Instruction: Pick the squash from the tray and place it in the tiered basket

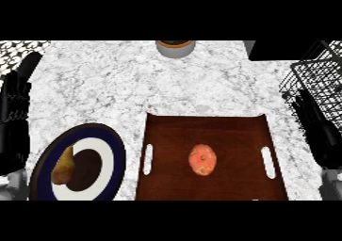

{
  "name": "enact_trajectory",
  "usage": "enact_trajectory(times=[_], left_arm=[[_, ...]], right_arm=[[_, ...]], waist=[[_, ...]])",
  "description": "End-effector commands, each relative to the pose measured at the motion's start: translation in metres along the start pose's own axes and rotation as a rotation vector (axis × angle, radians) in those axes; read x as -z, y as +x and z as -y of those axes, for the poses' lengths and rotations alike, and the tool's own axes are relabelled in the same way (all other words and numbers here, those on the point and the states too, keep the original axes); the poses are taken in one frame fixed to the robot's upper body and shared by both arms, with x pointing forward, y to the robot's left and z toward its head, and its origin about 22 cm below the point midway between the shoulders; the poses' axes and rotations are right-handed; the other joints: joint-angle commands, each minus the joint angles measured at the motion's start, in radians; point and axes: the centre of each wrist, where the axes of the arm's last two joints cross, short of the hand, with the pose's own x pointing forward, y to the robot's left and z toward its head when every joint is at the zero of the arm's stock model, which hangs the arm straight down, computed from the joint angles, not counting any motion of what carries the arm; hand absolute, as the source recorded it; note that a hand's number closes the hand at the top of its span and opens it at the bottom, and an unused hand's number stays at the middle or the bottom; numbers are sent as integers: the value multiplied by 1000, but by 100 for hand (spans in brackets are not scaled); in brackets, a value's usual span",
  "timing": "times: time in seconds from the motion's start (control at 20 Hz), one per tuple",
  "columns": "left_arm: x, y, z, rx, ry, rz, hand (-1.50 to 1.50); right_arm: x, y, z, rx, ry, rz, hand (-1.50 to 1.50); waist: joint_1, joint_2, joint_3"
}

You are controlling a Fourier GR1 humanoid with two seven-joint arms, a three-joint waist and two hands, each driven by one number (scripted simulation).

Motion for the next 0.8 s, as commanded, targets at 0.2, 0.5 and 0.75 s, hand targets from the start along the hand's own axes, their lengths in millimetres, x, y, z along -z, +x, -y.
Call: enact_trajectory(times=[0.2,0.5,0.75], left_arm=[[-12,-6,45,-58,-138,-144,0],[-26,-14,81,-128,-226,-250,0],[-7,-8,96,-112,-199,-256,0]], right_arm=[[45,43,-54,480,309,347,150],[35,-6,-105,812,480,120,-150],[19,-27,-30,779,708,255,-150]], waist=[[3,46,-34],[15,59,-33],[-14,44,-37]])
